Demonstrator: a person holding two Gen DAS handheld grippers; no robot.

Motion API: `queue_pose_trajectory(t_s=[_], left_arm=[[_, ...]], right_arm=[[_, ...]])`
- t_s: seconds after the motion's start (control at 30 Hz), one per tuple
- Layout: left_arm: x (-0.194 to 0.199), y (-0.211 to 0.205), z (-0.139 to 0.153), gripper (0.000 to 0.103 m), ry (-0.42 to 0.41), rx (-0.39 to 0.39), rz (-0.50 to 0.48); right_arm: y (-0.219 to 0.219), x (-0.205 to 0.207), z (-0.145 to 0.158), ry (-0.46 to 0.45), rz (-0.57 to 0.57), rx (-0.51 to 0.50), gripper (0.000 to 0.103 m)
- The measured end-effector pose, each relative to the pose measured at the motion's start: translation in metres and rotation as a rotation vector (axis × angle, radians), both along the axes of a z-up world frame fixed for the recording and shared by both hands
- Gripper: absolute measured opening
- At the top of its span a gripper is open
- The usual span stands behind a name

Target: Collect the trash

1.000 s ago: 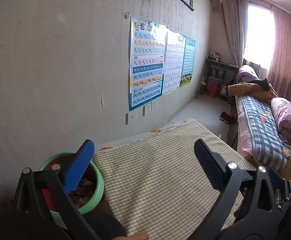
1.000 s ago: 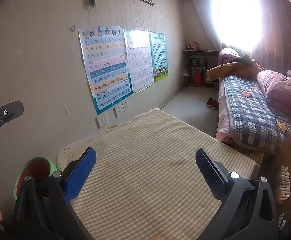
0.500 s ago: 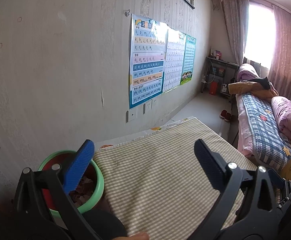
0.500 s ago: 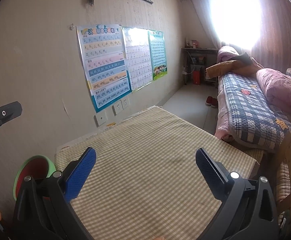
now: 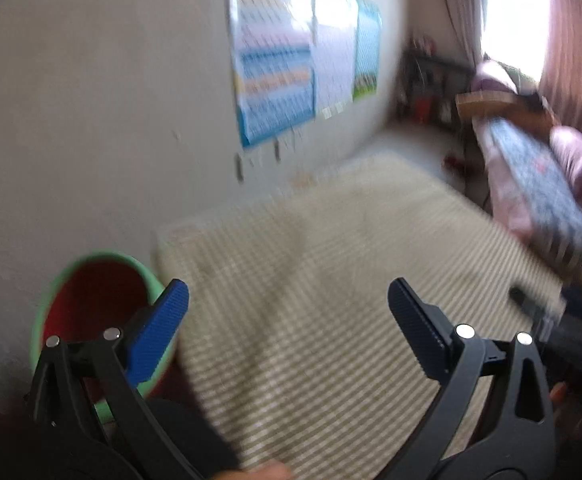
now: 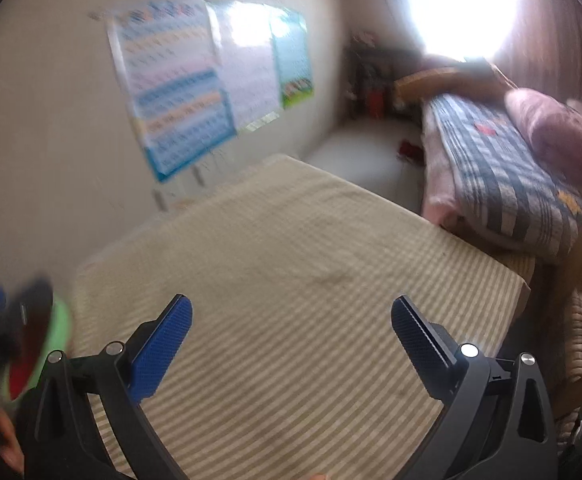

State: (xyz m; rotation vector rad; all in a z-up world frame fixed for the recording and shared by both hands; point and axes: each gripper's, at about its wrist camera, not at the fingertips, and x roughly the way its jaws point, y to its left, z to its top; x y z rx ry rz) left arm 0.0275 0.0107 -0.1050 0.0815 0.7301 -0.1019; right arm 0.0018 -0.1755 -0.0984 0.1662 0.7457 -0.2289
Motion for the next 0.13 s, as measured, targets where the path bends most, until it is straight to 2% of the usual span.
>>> queue_pose_trajectory(t_s=[0.13], left_arm=[[0.043,-0.031,-0.056,0.098,0.122,0.048,-0.055]], right_arm=[[-0.038,0.06,-0.047,0.102,-0.112,-0.088,0.096]])
